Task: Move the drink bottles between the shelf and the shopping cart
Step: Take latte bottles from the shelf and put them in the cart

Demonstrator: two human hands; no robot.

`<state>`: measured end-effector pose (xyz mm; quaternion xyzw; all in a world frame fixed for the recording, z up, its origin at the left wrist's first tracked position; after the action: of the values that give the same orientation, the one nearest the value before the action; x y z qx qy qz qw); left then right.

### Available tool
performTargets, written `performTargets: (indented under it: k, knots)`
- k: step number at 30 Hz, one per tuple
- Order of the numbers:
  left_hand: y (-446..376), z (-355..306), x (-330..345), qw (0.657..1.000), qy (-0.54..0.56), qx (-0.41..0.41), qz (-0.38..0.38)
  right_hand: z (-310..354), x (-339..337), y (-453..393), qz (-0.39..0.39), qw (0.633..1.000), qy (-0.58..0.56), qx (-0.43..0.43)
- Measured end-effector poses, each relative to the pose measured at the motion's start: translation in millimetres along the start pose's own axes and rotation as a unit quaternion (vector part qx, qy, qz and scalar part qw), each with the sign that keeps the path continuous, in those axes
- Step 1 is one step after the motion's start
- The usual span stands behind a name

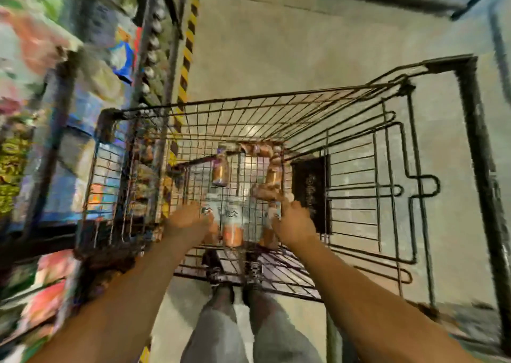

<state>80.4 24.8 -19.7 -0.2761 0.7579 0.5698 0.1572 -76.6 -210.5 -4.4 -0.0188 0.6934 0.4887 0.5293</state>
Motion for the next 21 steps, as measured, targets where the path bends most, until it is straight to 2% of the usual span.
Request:
performTargets:
  k: [5, 7, 12, 16, 19, 21]
  knots:
    - [-63, 24, 46, 0.996, 0.027, -0.068, 0.044, -16, 81, -44, 0.067, 0.989, -0.102, 0.089]
    - [-81, 28, 61, 0.995, 0.040, -0.072, 0.057, -16, 99, -53, 0.086, 0.978, -0.136, 0.130]
    - [-123, 41, 84, 0.995, 0.034, -0.082, 0.041, -21, 144, -78, 0.105, 0.955, -0.171, 0.218]
    - [-142, 46, 96, 0.996, 0.042, -0.070, 0.033, -18, 153, -91, 0.082, 0.958, -0.123, 0.244]
    - [-153, 45, 101, 0.998, 0.037, -0.048, 0.028, -10, 157, -97, 0.050, 0.970, -0.072, 0.226]
    - [-157, 44, 101, 0.998, 0.040, -0.041, 0.030, -10, 163, -98, 0.039, 0.961, -0.122, 0.246]
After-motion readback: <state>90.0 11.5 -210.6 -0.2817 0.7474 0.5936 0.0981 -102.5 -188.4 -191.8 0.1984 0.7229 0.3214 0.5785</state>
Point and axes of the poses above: each hand's wrist, its own y-axis away from the middle knuckle, its own x-axis out of the palm, z = x × y, the point moved 10 cm from there along -y, towards the middle knuckle, and after that the axes turned 9 degrees about y, right-handed, at the moved point
